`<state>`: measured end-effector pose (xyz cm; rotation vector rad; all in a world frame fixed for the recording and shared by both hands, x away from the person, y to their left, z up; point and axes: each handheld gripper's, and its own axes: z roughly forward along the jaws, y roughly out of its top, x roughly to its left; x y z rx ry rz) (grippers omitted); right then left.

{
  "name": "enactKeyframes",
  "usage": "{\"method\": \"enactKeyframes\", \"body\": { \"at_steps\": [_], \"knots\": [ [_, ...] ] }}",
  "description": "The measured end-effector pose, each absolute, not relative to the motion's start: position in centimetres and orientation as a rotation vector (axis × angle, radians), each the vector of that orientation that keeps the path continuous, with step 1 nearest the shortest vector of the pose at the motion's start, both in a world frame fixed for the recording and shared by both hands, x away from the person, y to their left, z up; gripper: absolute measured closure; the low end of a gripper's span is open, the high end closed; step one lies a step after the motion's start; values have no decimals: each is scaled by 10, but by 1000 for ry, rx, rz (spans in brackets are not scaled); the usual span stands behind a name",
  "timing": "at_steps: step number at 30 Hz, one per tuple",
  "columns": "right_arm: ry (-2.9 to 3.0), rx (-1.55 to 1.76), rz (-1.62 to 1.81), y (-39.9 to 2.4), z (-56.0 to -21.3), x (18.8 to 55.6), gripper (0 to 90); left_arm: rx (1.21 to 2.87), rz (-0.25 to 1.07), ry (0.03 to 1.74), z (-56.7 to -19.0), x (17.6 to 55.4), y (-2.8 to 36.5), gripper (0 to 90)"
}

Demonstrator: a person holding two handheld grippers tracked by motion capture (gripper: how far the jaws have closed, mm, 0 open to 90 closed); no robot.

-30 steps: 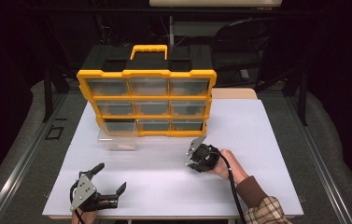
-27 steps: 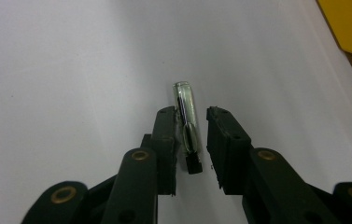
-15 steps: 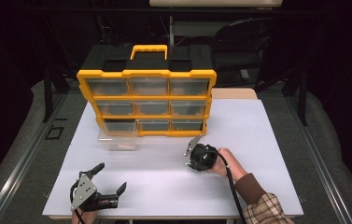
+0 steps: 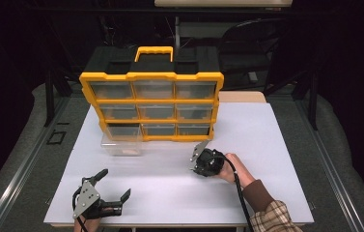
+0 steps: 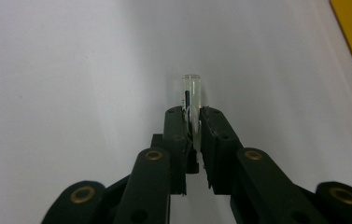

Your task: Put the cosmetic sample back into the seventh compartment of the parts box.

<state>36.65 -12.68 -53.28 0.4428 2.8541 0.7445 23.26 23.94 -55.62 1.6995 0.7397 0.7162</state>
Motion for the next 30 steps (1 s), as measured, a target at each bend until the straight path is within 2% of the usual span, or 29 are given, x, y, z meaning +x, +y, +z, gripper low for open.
{"method": "enactKeyframes", "body": {
  "at_steps": [30],
  "knots": [
    [2640,637,1077,-143,-537,346,808,1703,713,736,-556,232,239,0]
  ]
}}
